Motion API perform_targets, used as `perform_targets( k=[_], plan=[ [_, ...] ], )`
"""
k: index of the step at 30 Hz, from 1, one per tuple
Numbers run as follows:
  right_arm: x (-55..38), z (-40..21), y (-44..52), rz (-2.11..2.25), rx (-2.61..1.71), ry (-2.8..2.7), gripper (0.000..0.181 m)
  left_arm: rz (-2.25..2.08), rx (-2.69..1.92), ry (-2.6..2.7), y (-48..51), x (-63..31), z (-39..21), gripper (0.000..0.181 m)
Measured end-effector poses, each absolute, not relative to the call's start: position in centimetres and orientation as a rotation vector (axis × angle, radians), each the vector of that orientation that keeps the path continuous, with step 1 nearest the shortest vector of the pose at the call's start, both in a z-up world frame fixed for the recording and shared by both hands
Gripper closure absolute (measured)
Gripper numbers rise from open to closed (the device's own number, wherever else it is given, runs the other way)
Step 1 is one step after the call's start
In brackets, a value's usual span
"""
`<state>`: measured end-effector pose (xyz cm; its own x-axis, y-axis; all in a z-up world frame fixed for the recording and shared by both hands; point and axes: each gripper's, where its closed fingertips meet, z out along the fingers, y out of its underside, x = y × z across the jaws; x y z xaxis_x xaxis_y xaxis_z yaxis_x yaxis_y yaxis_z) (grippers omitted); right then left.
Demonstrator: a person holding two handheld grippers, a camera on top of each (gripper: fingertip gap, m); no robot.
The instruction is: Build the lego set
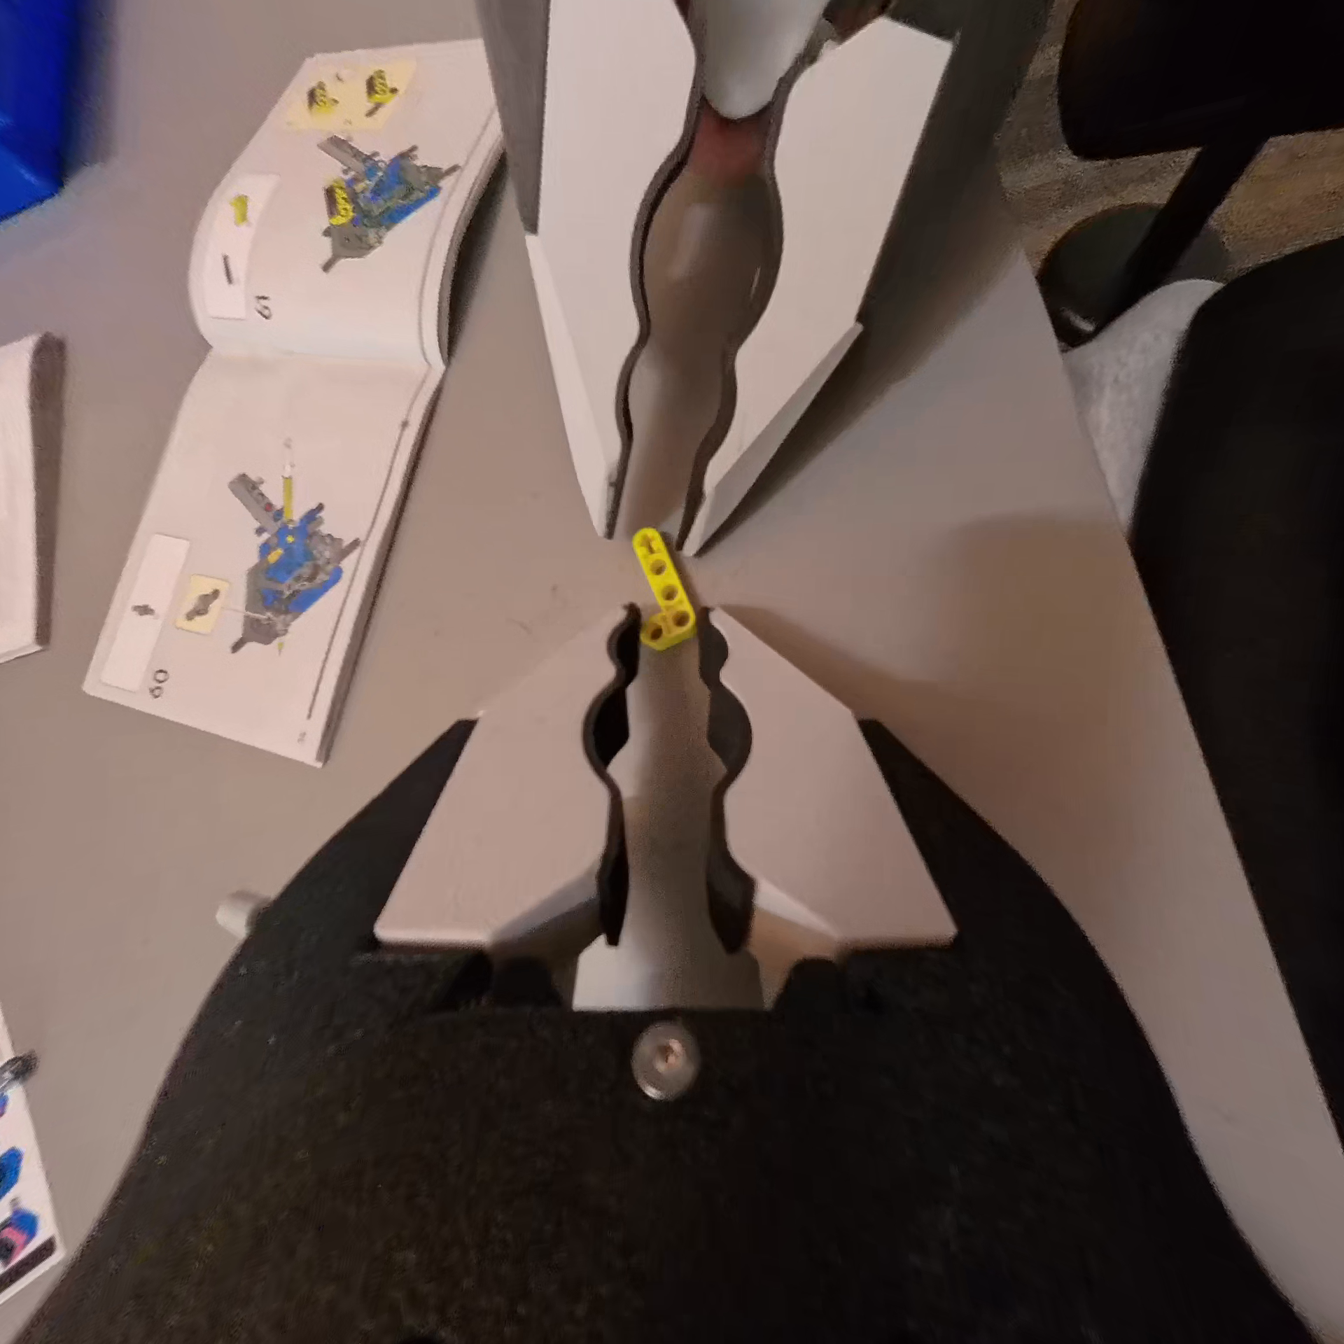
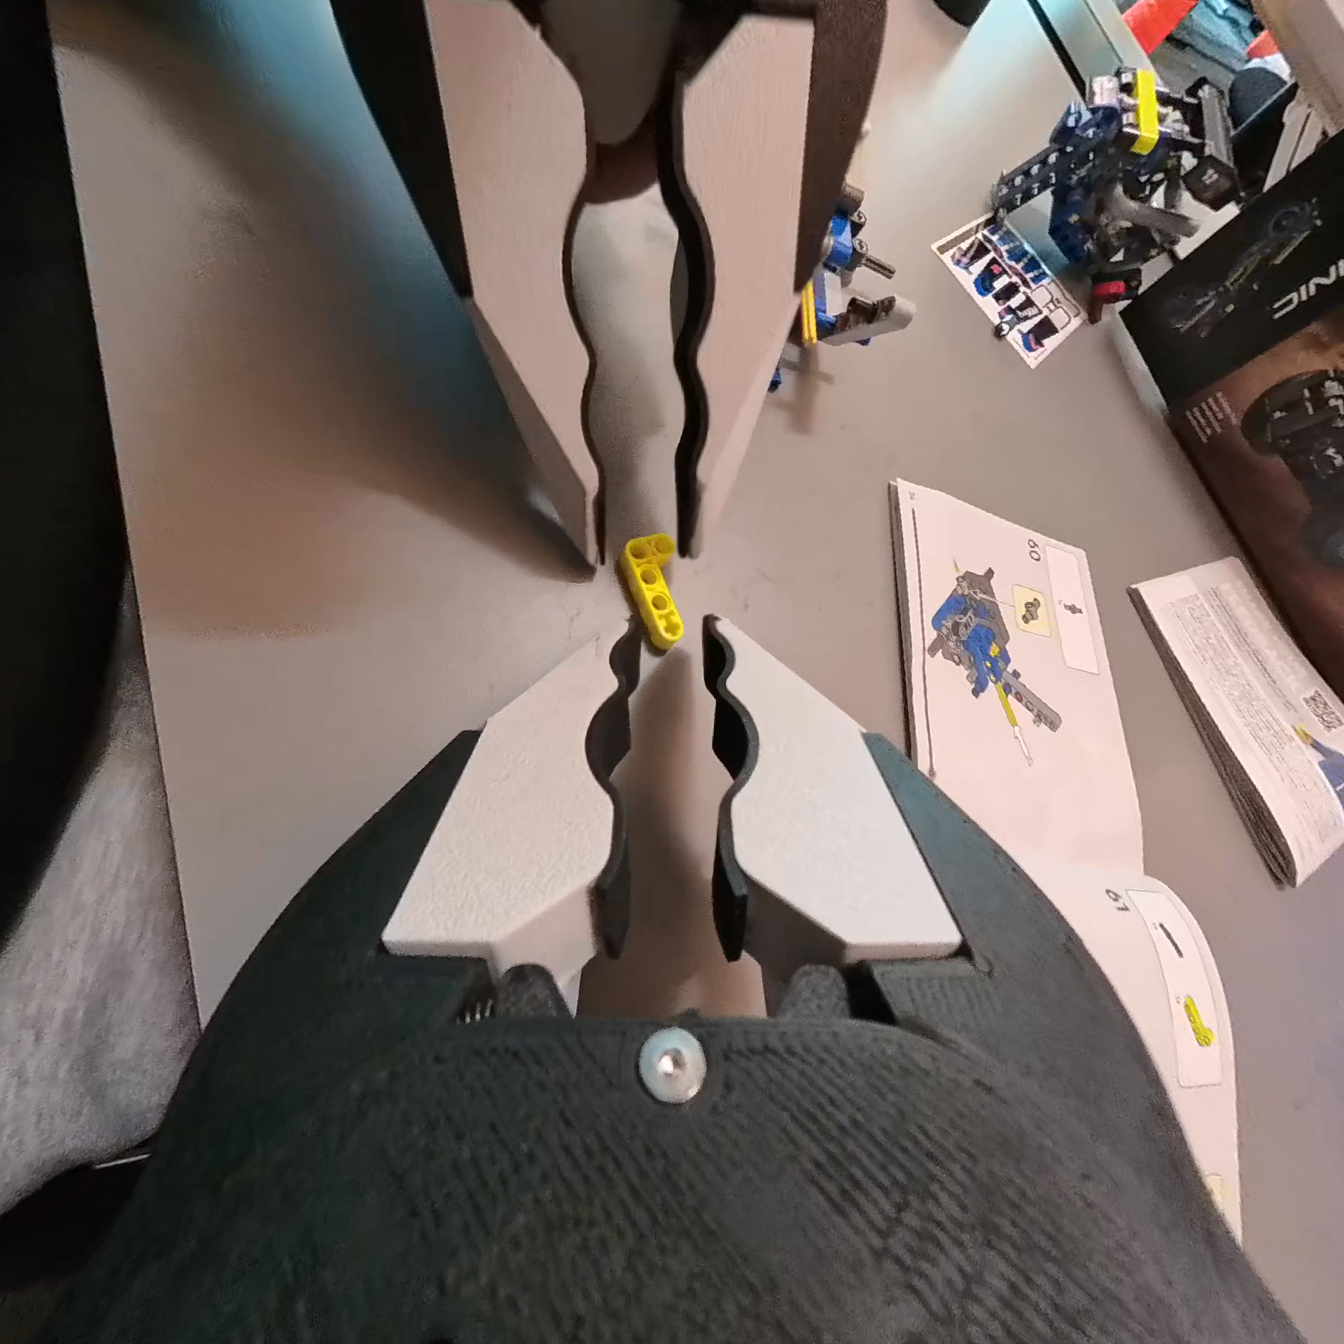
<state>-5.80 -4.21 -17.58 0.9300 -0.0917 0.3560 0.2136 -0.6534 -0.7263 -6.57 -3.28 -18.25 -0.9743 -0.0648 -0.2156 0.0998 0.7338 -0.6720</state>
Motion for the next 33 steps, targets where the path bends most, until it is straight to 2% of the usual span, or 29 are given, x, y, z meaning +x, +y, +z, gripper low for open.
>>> perform_targets(
  k=[6, 12, 15, 17, 24, 30, 33],
  plan=[
    [-5.8, -17.5, -4.1, -0.536, -2.241, -0.148, 0.163, -1.116, -0.208, 2.772, -3.2, -6.2, -18.3, 0.17],
    [-4.9, -16.7, -3.1, -0.794, -2.17, -0.269, 0.155, -1.503, -0.687, 2.822, -3.0, -6.5, -16.3, 0.169],
    [-4.5, -16.0, -2.3, -0.917, -2.125, -0.308, 0.157, -1.659, -0.8, 2.833, -2.9, -7.1, -15.3, 0.169],
    [-5.0, -15.9, -1.6, -0.907, -2.108, -0.34, 0.165, -1.702, -0.819, 2.827, -2.7, -7.2, -14.9, 0.169],
    [-5.9, -16.0, -1.3, -0.747, -2.123, -0.275, 0.175, -1.698, -0.617, 2.754, -2.5, -7.3, -14.1, 0.169],
    [-6.2, -16.8, -1.4, -0.597, -2.184, -0.164, 0.175, -1.364, -0.217, 2.59, -1.8, -6.9, -14.2, 0.155],
    [-6.3, -17.2, -1.2, -0.522, -2.207, -0.101, 0.175, -1.227, -0.017, 2.515, -1.6, -7.3, -14.0, 0.158]
  ],
)
